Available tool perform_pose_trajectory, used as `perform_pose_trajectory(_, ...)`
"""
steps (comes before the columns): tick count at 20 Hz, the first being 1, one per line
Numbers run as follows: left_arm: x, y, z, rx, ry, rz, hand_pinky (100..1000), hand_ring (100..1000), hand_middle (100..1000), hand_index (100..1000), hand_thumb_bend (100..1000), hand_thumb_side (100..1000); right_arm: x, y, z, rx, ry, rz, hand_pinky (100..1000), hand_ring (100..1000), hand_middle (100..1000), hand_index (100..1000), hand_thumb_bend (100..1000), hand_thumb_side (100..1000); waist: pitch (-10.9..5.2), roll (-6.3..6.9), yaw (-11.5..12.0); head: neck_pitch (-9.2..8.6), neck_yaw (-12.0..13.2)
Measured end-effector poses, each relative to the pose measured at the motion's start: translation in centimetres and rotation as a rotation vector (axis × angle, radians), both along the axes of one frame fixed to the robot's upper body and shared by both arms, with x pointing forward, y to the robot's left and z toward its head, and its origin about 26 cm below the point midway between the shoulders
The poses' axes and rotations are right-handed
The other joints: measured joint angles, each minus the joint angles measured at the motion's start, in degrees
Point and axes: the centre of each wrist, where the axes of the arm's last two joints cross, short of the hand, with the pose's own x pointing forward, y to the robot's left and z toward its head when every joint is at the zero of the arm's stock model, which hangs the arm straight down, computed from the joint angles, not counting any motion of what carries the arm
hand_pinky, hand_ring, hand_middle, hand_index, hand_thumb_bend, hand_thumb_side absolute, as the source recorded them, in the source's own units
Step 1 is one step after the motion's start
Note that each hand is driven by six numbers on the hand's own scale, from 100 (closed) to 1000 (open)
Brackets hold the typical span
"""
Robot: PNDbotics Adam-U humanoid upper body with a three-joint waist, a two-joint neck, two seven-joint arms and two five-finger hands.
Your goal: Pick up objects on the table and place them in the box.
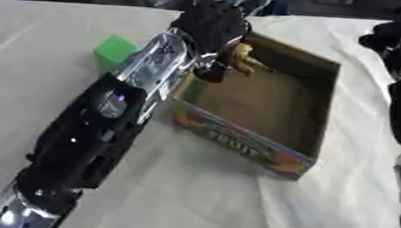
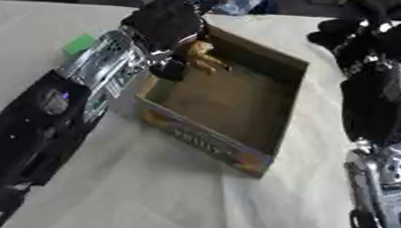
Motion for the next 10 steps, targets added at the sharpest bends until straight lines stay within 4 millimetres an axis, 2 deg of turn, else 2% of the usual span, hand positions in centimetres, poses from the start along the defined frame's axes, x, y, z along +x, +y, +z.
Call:
perform_pose_trajectory(3, -0.1, -0.3, -0.4, -0.035, -0.001, -0.023, 351, 430, 1000, 468, 100, 239, 0.0, 0.1, 0.0, 0.015, -0.001, -0.005, 800, 677, 645, 940, 294, 1000, 0.06, 0.09, -0.32, -0.01, 0.01)
perform_pose_trajectory(6, 0.1, -0.4, -1.2, -0.064, 0.035, -0.044, 403, 465, 1000, 528, 100, 381, 0.0, 0.1, 0.0, 0.029, -0.001, -0.009, 799, 676, 642, 940, 296, 1000, 0.16, 0.14, -0.33, -0.01, 0.01)
perform_pose_trajectory(7, 0.3, -0.5, -1.6, -0.073, 0.059, -0.052, 441, 490, 1000, 559, 139, 446, 0.0, 0.1, 0.0, 0.033, -0.002, -0.009, 796, 676, 642, 940, 296, 1000, 0.23, 0.14, -0.36, -0.01, 0.01)
perform_pose_trajectory(9, 0.6, -0.5, -2.5, -0.086, 0.116, -0.073, 457, 507, 1000, 591, 202, 493, 0.1, 0.3, 0.2, 0.039, -0.006, -0.005, 795, 676, 642, 940, 296, 1000, 0.38, 0.14, -0.42, -0.01, 0.01)
perform_pose_trajectory(10, 0.7, -0.5, -2.9, -0.089, 0.141, -0.081, 497, 543, 1000, 641, 276, 533, 0.1, 0.3, 0.2, 0.040, -0.005, -0.003, 794, 675, 641, 940, 296, 1000, 0.39, 0.14, -0.42, -0.01, 0.01)
